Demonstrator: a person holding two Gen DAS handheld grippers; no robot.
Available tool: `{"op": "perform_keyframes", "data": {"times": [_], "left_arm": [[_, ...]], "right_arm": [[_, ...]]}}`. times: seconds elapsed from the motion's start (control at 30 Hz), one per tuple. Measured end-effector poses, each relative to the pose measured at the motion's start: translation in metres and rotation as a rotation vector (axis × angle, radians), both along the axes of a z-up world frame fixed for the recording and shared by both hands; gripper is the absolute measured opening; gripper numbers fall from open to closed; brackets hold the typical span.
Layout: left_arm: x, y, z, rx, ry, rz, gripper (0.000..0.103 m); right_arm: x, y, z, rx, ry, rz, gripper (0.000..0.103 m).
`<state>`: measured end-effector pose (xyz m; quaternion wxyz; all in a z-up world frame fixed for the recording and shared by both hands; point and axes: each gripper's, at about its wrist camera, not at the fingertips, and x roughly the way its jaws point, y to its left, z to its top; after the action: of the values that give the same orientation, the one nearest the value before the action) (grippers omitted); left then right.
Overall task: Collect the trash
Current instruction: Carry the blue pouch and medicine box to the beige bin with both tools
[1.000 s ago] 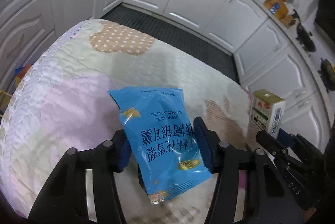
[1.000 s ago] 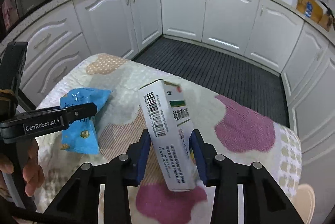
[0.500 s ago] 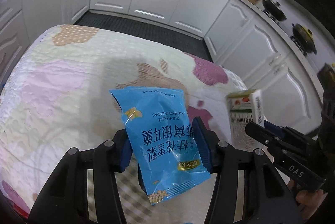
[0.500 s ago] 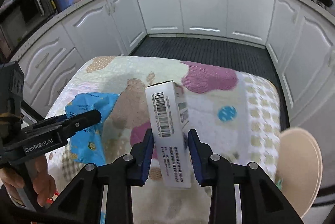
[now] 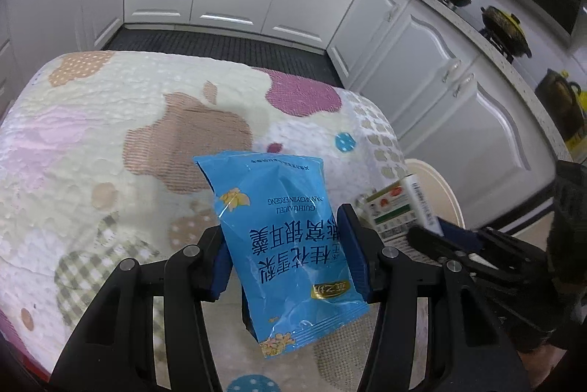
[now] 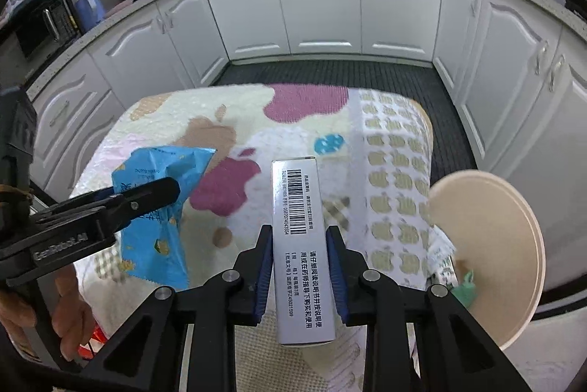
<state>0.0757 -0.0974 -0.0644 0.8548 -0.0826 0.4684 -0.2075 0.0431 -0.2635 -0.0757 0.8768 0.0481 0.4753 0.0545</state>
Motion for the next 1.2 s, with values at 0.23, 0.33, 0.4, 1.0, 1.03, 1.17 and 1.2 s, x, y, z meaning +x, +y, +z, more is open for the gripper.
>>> {"op": "perform_keyframes", "data": {"times": [0.23, 0.33, 0.4, 1.0, 1.03, 1.17, 1.2], "left_arm": [[-0.003, -0.004, -0.003, 0.019, -0.001, -0.009, 0.05], [-0.002, -0.005, -0.002, 0.02, 0.0, -0.01, 0.05], [-0.001, -0.009, 0.0, 0.018, -0.003, -0.015, 0.05], [-0.015, -0.116, 0.015, 0.016, -0.041, -0.205, 0.05], [-0.015, -0.126, 0.015, 0.017, -0.037, -0.217, 0.05], [-0.013, -0.155, 0.012, 0.023, -0.036, -0.26, 0.05], [-0.013, -0.163, 0.011, 0.023, -0.034, -0.272, 0.05]], "right_arm": [[0.002, -0.006, -0.025, 0.028, 0.042, -0.026, 0.027], [-0.002, -0.008, -0.02, 0.018, 0.025, -0.027, 0.027], [-0.006, -0.01, -0.012, -0.001, 0.004, -0.028, 0.027], [-0.043, -0.09, 0.024, -0.105, -0.072, -0.193, 0.027], [-0.045, -0.097, 0.024, -0.11, -0.071, -0.207, 0.027], [-0.051, -0.121, 0.02, -0.12, -0.063, -0.259, 0.027], [-0.053, -0.13, 0.019, -0.122, -0.057, -0.279, 0.027]]}}
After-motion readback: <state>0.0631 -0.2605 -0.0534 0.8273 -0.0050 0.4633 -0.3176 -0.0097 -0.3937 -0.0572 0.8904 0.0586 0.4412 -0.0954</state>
